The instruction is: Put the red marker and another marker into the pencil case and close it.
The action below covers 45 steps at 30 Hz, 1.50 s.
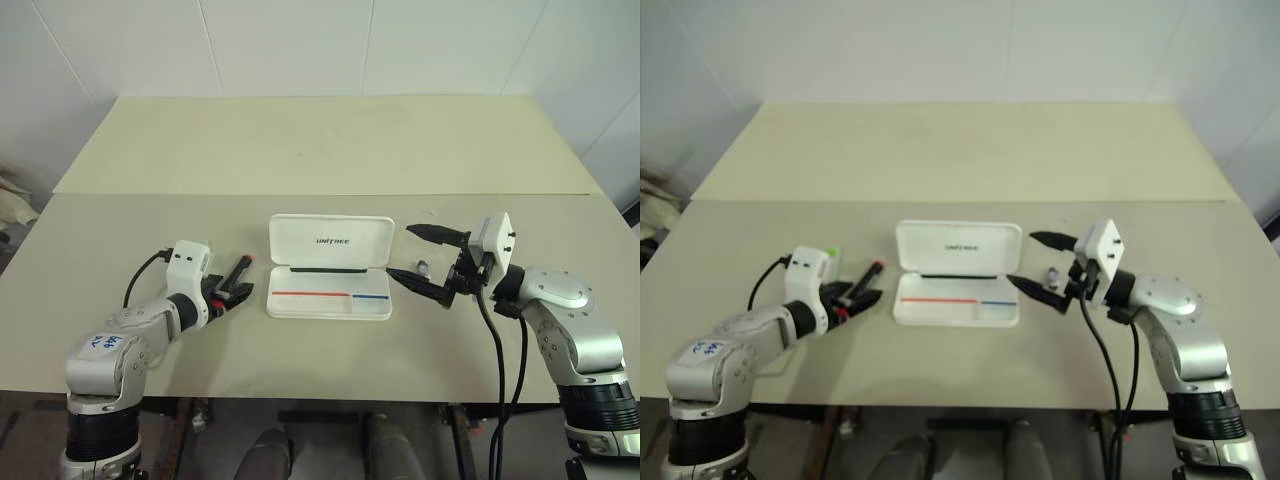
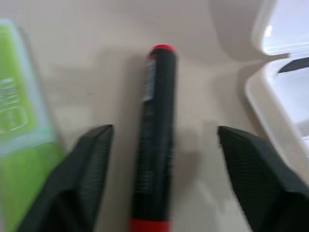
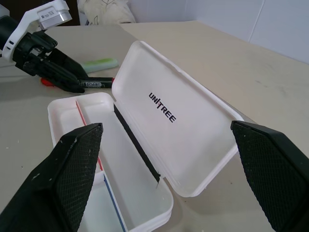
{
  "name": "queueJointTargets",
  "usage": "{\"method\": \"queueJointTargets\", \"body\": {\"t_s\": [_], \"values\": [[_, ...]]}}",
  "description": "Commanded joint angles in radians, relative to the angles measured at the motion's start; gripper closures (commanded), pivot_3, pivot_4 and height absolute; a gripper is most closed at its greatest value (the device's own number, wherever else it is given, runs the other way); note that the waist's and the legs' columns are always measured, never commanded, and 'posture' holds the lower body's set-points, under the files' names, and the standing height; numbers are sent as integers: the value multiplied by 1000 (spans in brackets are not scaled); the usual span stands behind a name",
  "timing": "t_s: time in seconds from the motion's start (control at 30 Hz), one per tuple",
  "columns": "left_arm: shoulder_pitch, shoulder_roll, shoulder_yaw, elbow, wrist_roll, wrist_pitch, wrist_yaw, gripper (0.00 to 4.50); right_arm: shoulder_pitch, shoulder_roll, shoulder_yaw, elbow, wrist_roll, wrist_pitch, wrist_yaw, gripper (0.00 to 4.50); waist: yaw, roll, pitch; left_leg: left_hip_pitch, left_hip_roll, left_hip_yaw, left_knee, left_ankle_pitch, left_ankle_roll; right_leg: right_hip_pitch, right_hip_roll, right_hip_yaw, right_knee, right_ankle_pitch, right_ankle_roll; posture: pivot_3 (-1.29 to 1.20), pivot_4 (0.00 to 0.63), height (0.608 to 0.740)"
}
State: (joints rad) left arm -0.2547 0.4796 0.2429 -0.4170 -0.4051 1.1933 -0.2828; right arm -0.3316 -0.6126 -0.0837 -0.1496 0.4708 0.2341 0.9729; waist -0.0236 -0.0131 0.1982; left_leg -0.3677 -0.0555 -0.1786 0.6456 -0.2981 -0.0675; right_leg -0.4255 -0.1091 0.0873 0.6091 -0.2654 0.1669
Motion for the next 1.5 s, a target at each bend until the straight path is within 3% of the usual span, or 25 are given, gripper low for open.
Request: {"method": "queueJointTargets", "body": {"t_s": [0.03,0.2,0.4,0.63,0.9,1.13,1.27,1.4,1.5], "values": [[37,43,-12,11,-1,42,-20,2314,-11,6,-26,-18,8,-25,-12,0,-5,0,0,0,0,0,0,0,0,0,0,0,0,0,0,0,150,740],[45,78,-25,22,1,40,-31,3897,-11,11,-26,-17,10,-28,-18,0,-4,0,0,0,0,0,0,0,0,0,0,0,-1,0,0,0,150,740],[49,68,-16,37,-5,-23,-51,3897,-15,18,-19,-18,8,-28,-25,0,-4,0,0,0,0,1,-1,0,0,0,0,1,-1,0,0,0,150,740],[-18,-59,96,49,22,-341,25,3897,-18,20,-13,-13,3,-29,-22,0,14,-1,1,-1,0,0,1,0,0,0,0,0,-1,2,0,0,150,740],[-40,-30,77,63,66,-615,-30,3897,-28,6,-19,8,-2,-35,-9,0,21,-1,1,-2,0,1,-1,0,0,0,0,0,-7,3,1,0,150,740],[-34,33,19,53,60,-868,-230,3897,2,-44,-116,-7,46,-39,16,0,23,-1,1,-3,0,2,-2,-1,2,0,0,1,-10,3,1,0,150,740],[-63,59,-23,41,30,-933,-339,3897,52,-103,-181,-65,77,-7,26,0,24,-1,1,-3,1,2,-2,-2,3,0,0,1,-10,3,1,0,150,740],[-108,108,-125,44,-30,-887,-504,3897,124,-147,-224,-112,89,13,21,0,24,-2,1,-4,0,3,-1,-2,4,0,0,1,-11,3,1,0,150,740],[-116,141,-202,83,9,-932,-591,3897,145,-144,-230,-124,71,3,-3,0,14,-1,1,-2,1,5,-1,-2,4,1,0,2,-11,4,2,0,150,740]]}}
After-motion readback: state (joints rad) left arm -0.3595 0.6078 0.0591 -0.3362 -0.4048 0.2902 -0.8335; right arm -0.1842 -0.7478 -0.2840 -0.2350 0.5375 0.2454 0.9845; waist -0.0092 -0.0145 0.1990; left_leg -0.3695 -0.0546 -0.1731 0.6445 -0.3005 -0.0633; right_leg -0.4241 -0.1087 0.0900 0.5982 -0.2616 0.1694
